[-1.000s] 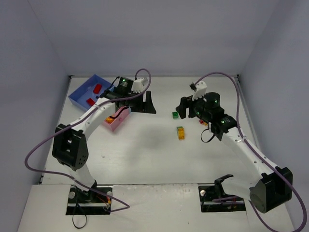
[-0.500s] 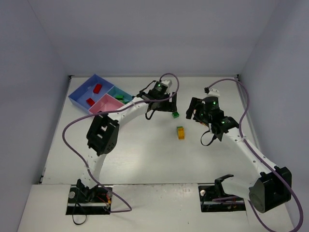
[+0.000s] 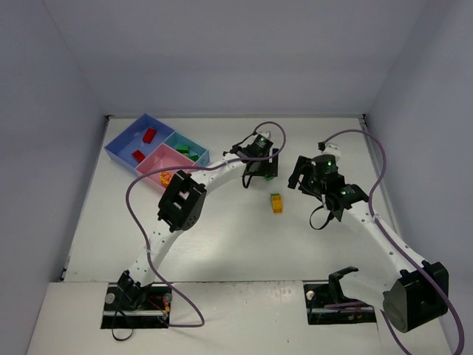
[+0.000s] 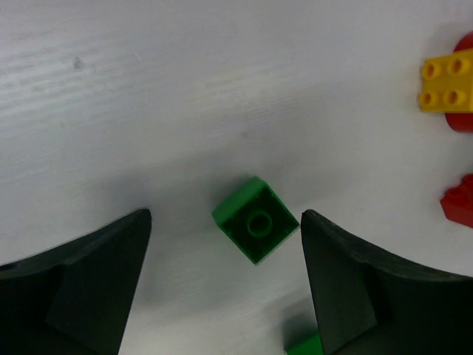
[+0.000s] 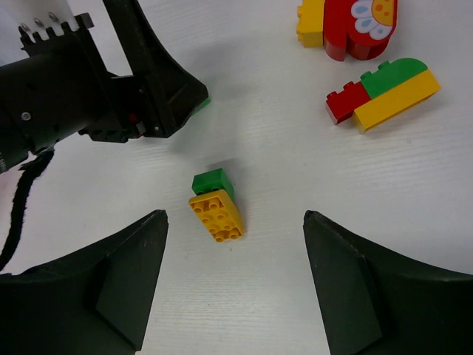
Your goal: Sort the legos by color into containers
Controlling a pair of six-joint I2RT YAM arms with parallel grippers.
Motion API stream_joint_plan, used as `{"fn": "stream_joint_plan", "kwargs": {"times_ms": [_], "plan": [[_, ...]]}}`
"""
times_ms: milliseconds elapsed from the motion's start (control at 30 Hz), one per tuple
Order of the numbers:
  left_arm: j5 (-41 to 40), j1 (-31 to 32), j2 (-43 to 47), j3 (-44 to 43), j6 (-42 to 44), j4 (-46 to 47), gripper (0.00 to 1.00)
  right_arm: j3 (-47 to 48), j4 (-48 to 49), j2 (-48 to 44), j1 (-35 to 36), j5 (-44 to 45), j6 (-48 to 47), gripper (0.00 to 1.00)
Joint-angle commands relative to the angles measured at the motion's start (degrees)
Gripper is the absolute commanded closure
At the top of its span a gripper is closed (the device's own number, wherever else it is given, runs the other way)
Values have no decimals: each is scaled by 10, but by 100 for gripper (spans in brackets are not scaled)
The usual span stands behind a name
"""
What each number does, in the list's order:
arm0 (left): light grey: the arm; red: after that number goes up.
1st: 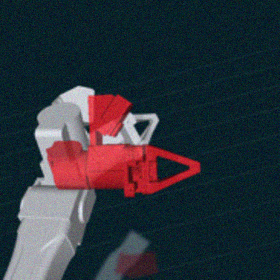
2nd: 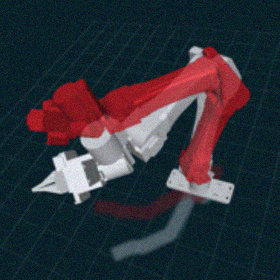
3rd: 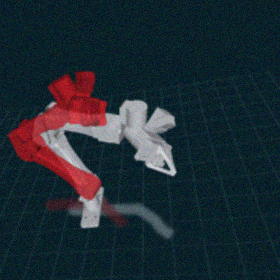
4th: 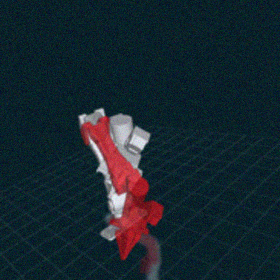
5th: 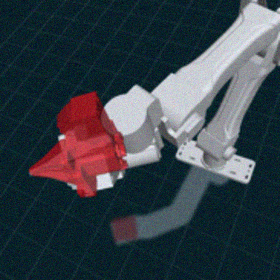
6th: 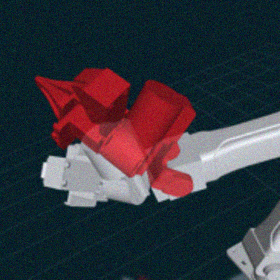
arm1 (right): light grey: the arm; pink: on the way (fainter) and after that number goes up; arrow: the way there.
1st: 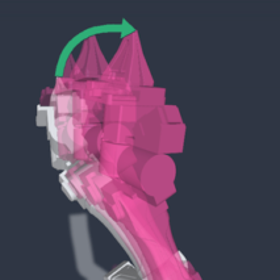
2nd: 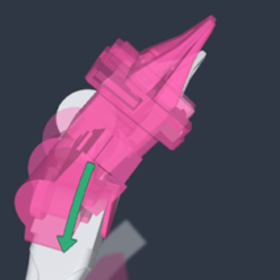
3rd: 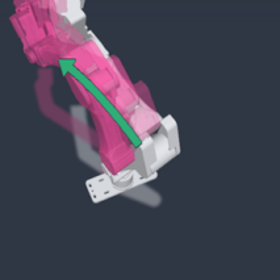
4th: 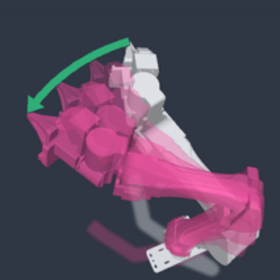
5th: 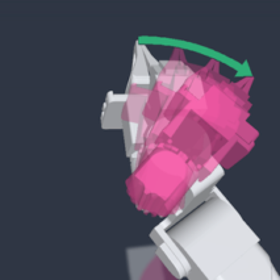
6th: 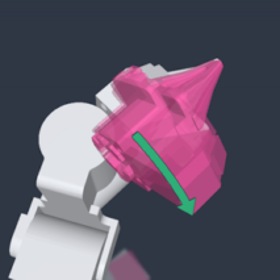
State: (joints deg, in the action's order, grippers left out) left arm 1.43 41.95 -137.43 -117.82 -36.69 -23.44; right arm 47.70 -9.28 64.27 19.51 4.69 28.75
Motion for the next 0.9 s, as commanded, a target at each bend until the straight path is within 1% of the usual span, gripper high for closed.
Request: {"fn": "stream_joint_plan", "kwargs": {"times_ms": [0, 100, 233, 333, 367, 433, 467, 500, 567, 600, 667, 700, 767, 867], "plan": [[-31, 8, -1, -48, -18, -11, 24, -3, 10, -20, -3, 6, 10, 29], [-35, 10, -15, -62, -18, -20, 24, -8, 10, -21, -5, 4, 9, 29], [-45, 16, -17, -54, -12, -19, 24, -10, 9, -22, -5, 0, 8, 29], [-48, 18, -14, -40, -8, -20, 32, -10, 9, -21, -6, -4, 7, 29], [-48, 18, -9, -27, -8, -18, 37, -11, 9, -20, -6, -5, 6, 29], [-53, 18, -2, -8, -3, -10, 41, -13, 9, -20, -6, -5, 4, 28], [-54, 18, 2, 0, 6, -1, 45, -15, 9, -20, -6, -6, 3, 28], [-57, 18, 8, 14, 12, 2, 54, -16, 9, -19, -6, -6, 4, 28], [-64, 18, 12, 23, 28, 8, 60, -17, 9, -14, -6, -7, 4, 28], [-64, 18, 15, 26, 32, 7, 70, -19, 9, -13, -6, -10, 3, 28], [-66, 16, 21, 36, 43, 10, 78, -19, 10, -11, -6, -13, 3, 28], [-67, 16, 32, 43, 49, 13, 84, -19, 11, -11, -6, -14, 3, 28], [-74, 12, 50, 71, 61, 25, 87, -19, 13, -10, -6, -15, 1, 28], [-90, 0, 100, 110, 85, 32, 88, -17, 17, -8, -6, -20, -2, 28]]}}
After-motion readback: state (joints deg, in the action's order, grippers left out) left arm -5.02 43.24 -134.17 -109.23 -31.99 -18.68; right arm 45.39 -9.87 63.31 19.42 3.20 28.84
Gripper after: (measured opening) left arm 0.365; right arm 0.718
